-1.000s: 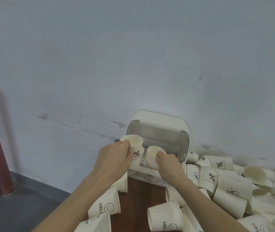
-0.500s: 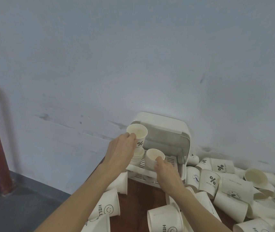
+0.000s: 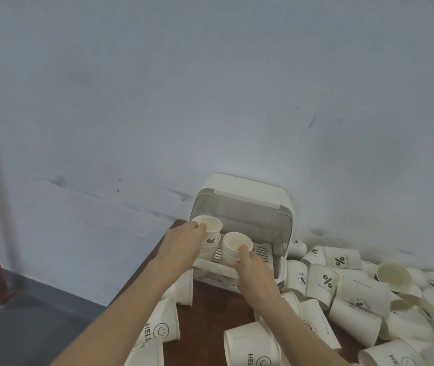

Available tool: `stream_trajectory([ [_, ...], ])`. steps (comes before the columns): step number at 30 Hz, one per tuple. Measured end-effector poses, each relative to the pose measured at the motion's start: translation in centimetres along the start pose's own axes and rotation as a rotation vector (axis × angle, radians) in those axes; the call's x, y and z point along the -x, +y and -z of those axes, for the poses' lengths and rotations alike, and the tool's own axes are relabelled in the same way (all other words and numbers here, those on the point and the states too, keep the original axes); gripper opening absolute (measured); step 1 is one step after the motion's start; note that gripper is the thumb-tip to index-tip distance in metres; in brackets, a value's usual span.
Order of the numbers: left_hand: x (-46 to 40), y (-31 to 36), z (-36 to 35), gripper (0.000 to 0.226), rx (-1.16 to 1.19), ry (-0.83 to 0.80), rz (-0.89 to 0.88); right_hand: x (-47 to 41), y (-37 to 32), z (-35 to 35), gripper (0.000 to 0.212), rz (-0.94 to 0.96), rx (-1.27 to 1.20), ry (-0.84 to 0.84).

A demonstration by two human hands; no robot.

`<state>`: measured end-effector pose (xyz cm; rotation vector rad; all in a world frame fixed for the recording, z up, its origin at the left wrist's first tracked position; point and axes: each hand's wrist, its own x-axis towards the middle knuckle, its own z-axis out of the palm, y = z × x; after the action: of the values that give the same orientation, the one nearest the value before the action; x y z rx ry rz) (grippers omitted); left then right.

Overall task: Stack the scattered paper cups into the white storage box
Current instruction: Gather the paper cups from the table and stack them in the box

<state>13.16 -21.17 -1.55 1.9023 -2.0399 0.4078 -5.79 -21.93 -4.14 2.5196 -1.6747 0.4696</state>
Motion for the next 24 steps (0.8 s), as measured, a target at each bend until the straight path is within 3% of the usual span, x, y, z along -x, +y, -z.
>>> stream_trajectory([
  [18, 0.9, 0.8, -0.5, 0.014, -0.051, -0.084, -0.009, 0.2, -0.1, -0.5, 0.034, -0.015, 0.031, 0.036],
  [22, 2.1, 1.7, 1.2, 0.030, 0.008, -0.053, 0.009, 0.4, -0.4, 0.2, 0.036, -0.028, 0.009, 0.003],
  [24, 3.2, 2.1, 2.2, 0.034, 0.059, -0.031, 0.019, 0.3, -0.4, 0.9, 0.048, -0.015, -0.011, -0.053],
])
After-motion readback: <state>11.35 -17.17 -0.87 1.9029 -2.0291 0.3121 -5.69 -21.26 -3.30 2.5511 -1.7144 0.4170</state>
